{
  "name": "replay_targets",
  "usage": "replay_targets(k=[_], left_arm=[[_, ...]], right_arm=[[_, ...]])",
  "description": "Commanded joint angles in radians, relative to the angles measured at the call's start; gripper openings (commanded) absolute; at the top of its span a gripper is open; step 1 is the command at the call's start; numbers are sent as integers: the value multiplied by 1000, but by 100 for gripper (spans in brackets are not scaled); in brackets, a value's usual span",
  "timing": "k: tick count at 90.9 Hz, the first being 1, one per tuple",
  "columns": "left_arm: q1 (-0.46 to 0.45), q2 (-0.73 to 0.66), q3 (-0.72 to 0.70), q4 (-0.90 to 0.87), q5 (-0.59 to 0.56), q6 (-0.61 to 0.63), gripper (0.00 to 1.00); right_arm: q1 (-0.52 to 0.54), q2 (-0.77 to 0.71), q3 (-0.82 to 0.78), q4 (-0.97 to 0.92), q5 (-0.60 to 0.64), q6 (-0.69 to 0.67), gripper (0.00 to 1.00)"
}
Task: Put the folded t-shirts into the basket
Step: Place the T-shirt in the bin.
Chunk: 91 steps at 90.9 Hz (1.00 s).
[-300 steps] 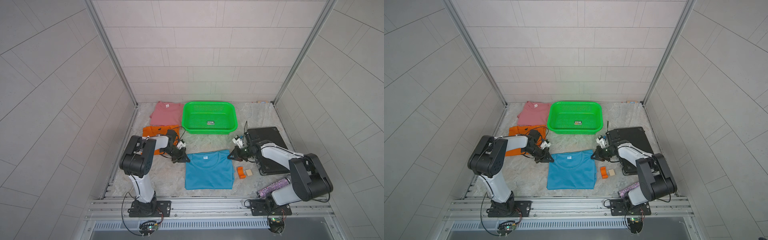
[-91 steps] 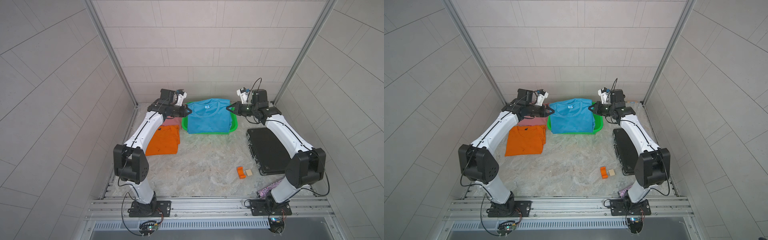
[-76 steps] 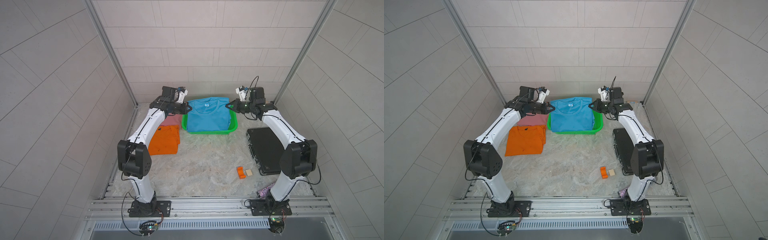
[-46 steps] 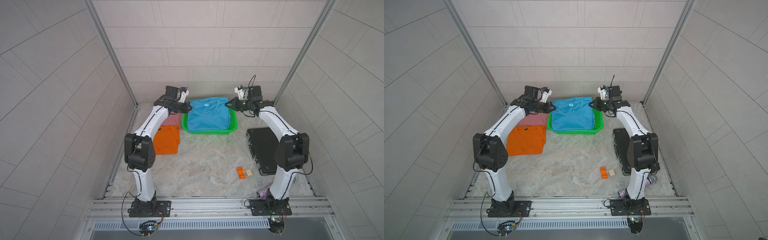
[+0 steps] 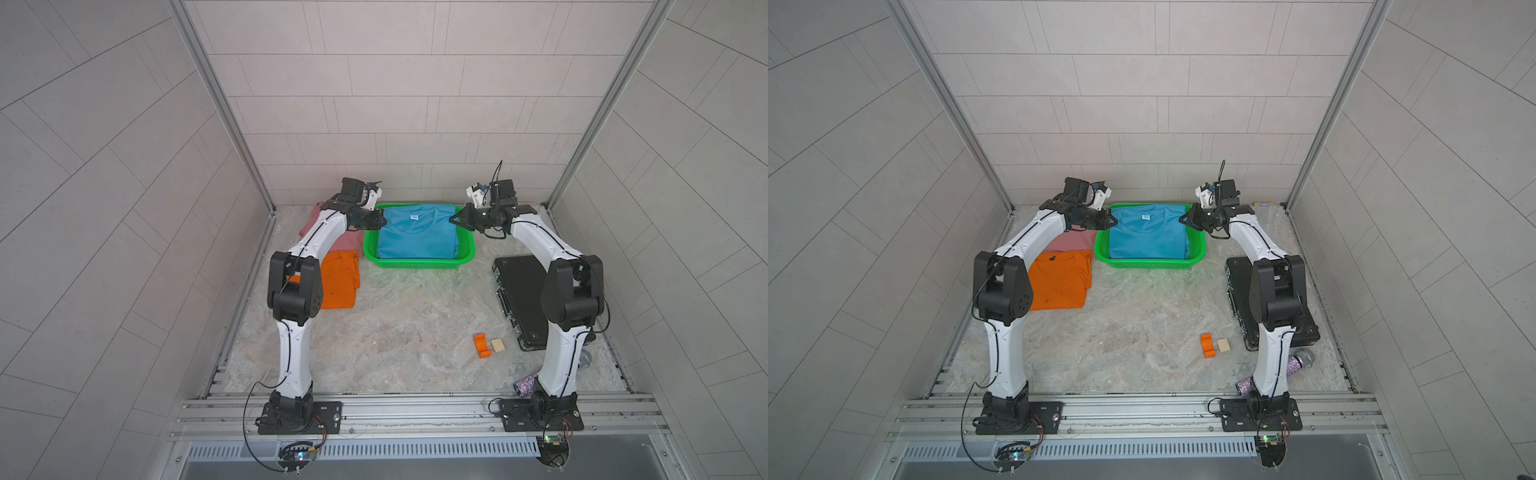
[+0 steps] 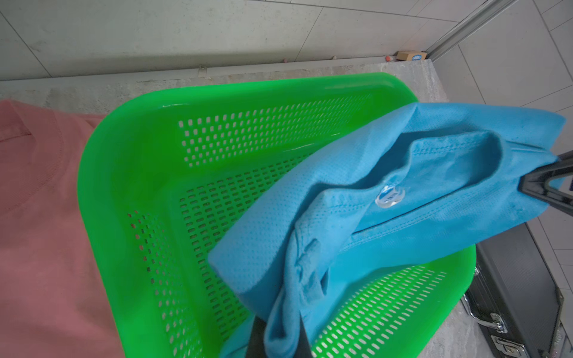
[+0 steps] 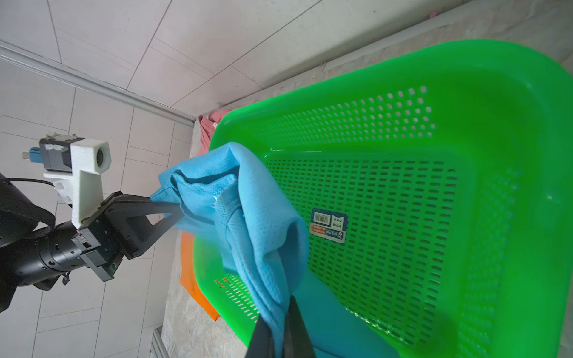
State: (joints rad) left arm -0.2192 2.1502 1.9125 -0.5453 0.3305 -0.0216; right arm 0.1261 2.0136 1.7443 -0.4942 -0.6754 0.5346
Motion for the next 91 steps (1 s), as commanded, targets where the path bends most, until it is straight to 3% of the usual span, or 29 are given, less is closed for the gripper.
replay_targets(k=[1, 46, 83, 87, 91], left_arm=[[-4, 32, 27, 28, -7, 6, 0], [-5, 82, -1, 45, -21, 14, 0], [-5, 155, 52, 51, -45, 17, 0], [-5, 162, 56, 63, -52, 14, 12], [-5, 172, 64, 77, -65, 5, 43]], right_arm=[[-9, 18, -11, 11, -6, -14, 0], [-14, 83, -39, 24, -6, -21, 0], [-17, 161, 35, 34, 3, -24, 0], [-17, 171, 45, 40, 11, -29, 5], [-16, 182, 57, 40, 28, -33, 25]])
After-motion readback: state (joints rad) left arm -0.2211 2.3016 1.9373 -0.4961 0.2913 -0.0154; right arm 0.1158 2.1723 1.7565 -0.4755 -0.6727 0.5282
